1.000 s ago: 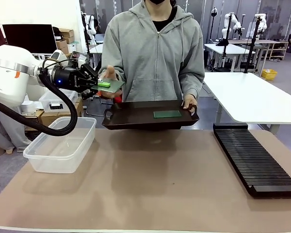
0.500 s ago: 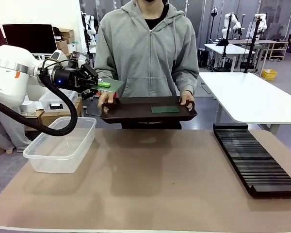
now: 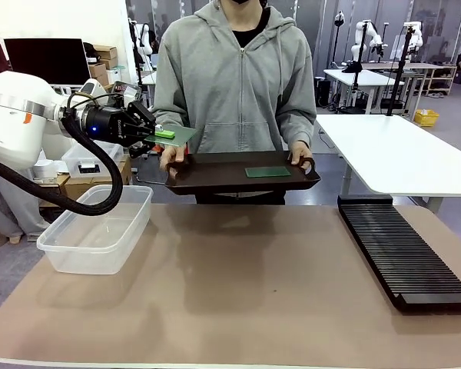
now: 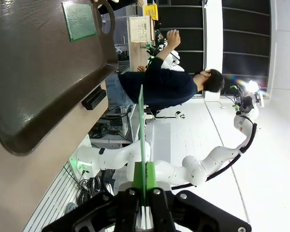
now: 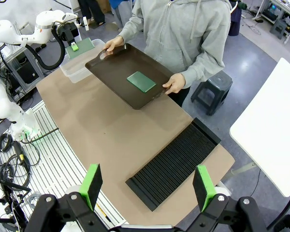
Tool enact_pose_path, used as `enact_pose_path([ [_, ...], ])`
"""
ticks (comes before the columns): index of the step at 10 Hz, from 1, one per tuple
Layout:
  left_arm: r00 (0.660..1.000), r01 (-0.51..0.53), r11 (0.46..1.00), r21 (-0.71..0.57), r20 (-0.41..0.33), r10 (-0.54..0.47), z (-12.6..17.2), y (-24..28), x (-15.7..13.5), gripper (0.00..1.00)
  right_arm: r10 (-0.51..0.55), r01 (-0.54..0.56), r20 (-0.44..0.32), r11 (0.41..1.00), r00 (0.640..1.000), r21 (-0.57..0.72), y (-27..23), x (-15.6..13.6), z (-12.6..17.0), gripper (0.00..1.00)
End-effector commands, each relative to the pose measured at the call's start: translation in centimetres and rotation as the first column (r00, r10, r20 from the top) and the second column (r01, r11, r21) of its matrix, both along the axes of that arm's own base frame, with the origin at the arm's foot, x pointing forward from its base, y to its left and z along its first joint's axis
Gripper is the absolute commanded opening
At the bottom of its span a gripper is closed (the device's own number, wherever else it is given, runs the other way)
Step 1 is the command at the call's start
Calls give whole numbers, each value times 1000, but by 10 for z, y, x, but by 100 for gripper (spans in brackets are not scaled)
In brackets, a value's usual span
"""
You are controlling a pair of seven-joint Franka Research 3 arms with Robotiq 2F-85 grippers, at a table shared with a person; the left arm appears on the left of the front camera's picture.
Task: Sort PCBs into racks and boxes based on the side picked up.
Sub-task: If the short side of the Blank PCB is picked up, insert it into the PCB Rack ; if the long side is picked up, place it in the Organizing box.
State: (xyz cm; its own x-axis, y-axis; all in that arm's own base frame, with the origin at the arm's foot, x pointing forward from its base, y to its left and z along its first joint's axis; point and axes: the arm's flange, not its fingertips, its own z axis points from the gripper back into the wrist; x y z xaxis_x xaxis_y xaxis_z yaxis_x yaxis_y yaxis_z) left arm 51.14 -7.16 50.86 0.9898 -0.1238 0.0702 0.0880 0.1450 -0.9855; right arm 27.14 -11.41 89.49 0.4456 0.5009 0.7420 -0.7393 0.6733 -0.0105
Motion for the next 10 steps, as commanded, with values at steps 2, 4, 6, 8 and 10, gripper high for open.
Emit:
enact_pose_path([
  [2, 989, -17, 1000, 25, 150, 13, 2, 1, -7, 3, 9, -9, 4, 1000, 1000, 2, 2, -1, 1, 100],
  [4, 969, -65, 997, 37, 242, 54, 6, 3, -15, 3, 9, -9, 4, 1000, 1000, 2, 2, -1, 1, 100],
  [6, 958, -52, 988, 143, 286, 9, 17, 15, -27, 3, 9, -9, 4, 1000, 1000, 2, 2, -1, 1, 100],
  [8, 948, -11, 922, 388, 298, -114, 50, 45, -22, 3, 9, -9, 4, 1000, 1000, 2, 2, -1, 1, 100],
  [10, 946, 1, 812, 583, 263, -190, 71, 57, -19, 3, 9, -9, 4, 1000, 1000, 2, 2, -1, 1, 100],
])
